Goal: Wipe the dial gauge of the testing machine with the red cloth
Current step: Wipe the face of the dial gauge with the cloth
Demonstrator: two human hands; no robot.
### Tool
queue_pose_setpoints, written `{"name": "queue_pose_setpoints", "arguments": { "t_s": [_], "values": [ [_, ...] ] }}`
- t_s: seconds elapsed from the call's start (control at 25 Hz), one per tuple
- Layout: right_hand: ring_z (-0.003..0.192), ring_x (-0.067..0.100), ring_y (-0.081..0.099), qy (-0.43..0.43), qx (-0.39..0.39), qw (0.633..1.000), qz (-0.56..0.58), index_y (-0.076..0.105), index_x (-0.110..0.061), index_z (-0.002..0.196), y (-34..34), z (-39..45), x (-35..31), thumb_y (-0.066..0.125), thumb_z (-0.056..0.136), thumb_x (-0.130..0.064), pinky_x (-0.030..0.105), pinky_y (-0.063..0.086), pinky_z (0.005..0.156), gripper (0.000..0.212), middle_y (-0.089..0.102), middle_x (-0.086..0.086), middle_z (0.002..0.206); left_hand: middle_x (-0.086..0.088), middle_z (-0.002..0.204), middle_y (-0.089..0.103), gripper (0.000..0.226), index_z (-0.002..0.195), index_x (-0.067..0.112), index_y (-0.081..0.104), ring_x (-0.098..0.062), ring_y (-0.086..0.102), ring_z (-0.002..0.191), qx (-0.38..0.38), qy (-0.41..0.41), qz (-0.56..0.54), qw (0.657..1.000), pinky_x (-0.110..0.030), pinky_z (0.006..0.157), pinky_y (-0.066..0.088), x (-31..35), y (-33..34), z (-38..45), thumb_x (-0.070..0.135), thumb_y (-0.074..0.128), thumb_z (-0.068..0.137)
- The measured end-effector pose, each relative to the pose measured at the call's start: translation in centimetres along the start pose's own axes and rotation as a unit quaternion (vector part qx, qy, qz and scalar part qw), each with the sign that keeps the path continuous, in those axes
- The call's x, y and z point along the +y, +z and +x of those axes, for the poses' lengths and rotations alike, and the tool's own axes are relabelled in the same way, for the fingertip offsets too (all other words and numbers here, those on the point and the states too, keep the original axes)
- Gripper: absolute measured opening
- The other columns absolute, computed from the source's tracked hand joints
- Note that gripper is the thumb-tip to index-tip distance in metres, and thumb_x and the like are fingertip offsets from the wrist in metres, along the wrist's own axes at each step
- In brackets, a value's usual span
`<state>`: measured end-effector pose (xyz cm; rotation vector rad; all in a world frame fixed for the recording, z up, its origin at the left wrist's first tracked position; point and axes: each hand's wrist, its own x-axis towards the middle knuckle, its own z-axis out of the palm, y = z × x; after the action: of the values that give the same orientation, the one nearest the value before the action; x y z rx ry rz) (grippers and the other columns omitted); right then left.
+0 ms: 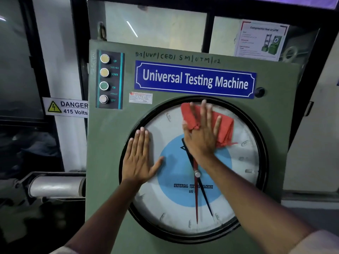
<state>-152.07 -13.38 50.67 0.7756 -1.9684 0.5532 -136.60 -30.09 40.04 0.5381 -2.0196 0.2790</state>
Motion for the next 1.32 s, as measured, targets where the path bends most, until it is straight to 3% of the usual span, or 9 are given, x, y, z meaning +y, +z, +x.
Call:
{"name": "queue_pose_setpoints", "arguments": {
  "t_s": [0.16,0.28,0.44,0.6,0.72,0.92,1.08,1.16,1.32],
  "values": [
    [0.165,0.019,0.003,-0.207,-0.041,0.977,-0.012,0.014,-0.038,0.169,1.0,-3.2,-4.2,0.04,0.105,-0.057,0.057,0.004,0.132,0.072,0.006,-0.002,0.179,-0.014,0.18,0.009,0.101,0.169,0.001,0.017,-0.023,0.001,0.169,0.0,0.002,-0.005,1.0,-0.04,0.137,0.003,0.0,0.0,0.2,0.073,0.033,0.1],
    [0.165,0.016,0.007,-0.246,-0.025,0.969,-0.019,0.017,-0.04,0.168,0.3,-0.8,-0.9,0.037,0.108,-0.058,0.057,0.01,0.131,0.066,0.011,-0.005,0.179,-0.014,0.18,0.008,0.103,0.169,0.0,0.016,-0.023,0.0,0.169,0.0,0.005,0.0,1.0,-0.039,0.137,0.001,0.1,0.1,0.0,0.073,0.035,0.099],
    [0.164,0.021,-0.005,-0.123,-0.023,0.992,-0.03,0.007,-0.038,0.17,-0.7,1.3,5.2,0.034,0.109,-0.06,0.058,0.004,0.132,0.07,-0.004,-0.002,0.179,-0.014,0.18,0.006,0.103,0.17,0.001,0.013,-0.022,-0.005,0.168,0.006,0.018,0.004,1.0,-0.042,0.137,0.001,0.9,0.1,1.3,0.072,0.035,0.098],
    [0.165,0.024,0.008,0.058,0.012,0.998,0.0,0.022,-0.028,0.169,0.0,-2.0,8.2,0.038,0.105,-0.057,0.055,0.004,0.132,0.072,0.011,0.001,0.179,-0.014,0.18,0.012,0.099,0.171,0.005,0.013,-0.024,0.004,0.168,0.019,0.072,-0.006,0.997,-0.044,0.137,0.003,2.2,-0.3,4.5,0.069,0.036,0.1],
    [0.164,0.026,0.015,0.163,0.029,0.986,0.027,0.028,-0.022,0.168,0.8,-6.1,10.0,0.04,0.105,-0.056,0.056,0.008,0.132,0.073,0.02,0.005,0.177,-0.013,0.18,0.012,0.1,0.171,0.006,0.009,-0.027,0.01,0.168,0.025,0.088,-0.009,0.996,-0.046,0.137,0.005,3.0,-0.3,5.9,0.07,0.034,0.1],
    [0.162,0.033,0.019,0.359,0.058,0.925,0.11,0.016,-0.015,0.165,2.8,-16.8,9.1,0.038,0.102,-0.057,0.069,0.021,0.126,0.079,0.019,0.01,0.173,-0.013,0.181,0.007,0.102,0.172,0.008,0.001,-0.027,0.006,0.168,0.014,0.078,-0.013,0.997,-0.046,0.137,0.003,3.2,-0.7,6.0,0.071,0.033,0.098],
    [0.165,0.024,0.0,0.391,-0.002,0.907,0.154,-0.018,-0.035,0.163,3.4,-21.3,8.4,0.027,0.101,-0.066,0.058,0.001,0.132,0.083,0.003,0.004,0.178,-0.012,0.18,0.007,0.102,0.172,0.007,0.002,-0.027,0.006,0.168,0.017,0.081,-0.022,0.996,-0.046,0.137,0.002,3.4,-0.8,5.9,0.071,0.034,0.098],
    [0.165,0.024,-0.005,0.386,-0.019,0.908,0.162,-0.012,-0.027,0.163,2.7,-19.5,8.9,0.024,0.099,-0.067,0.056,-0.004,0.132,0.083,0.004,0.008,0.178,-0.012,0.181,0.006,0.101,0.172,0.008,0.002,-0.026,0.005,0.169,0.009,0.08,-0.025,0.996,-0.046,0.137,0.001,3.3,-0.8,5.9,0.071,0.033,0.099],
    [0.164,0.033,0.007,0.334,0.009,0.934,0.127,0.007,-0.016,0.164,1.2,-9.6,9.2,0.031,0.102,-0.058,0.059,0.002,0.131,0.078,0.014,0.015,0.177,-0.012,0.181,0.006,0.101,0.172,0.007,0.005,-0.027,0.005,0.168,0.016,0.08,-0.023,0.996,-0.047,0.137,0.003,3.2,-0.7,5.9,0.07,0.034,0.099]
  ]
}}
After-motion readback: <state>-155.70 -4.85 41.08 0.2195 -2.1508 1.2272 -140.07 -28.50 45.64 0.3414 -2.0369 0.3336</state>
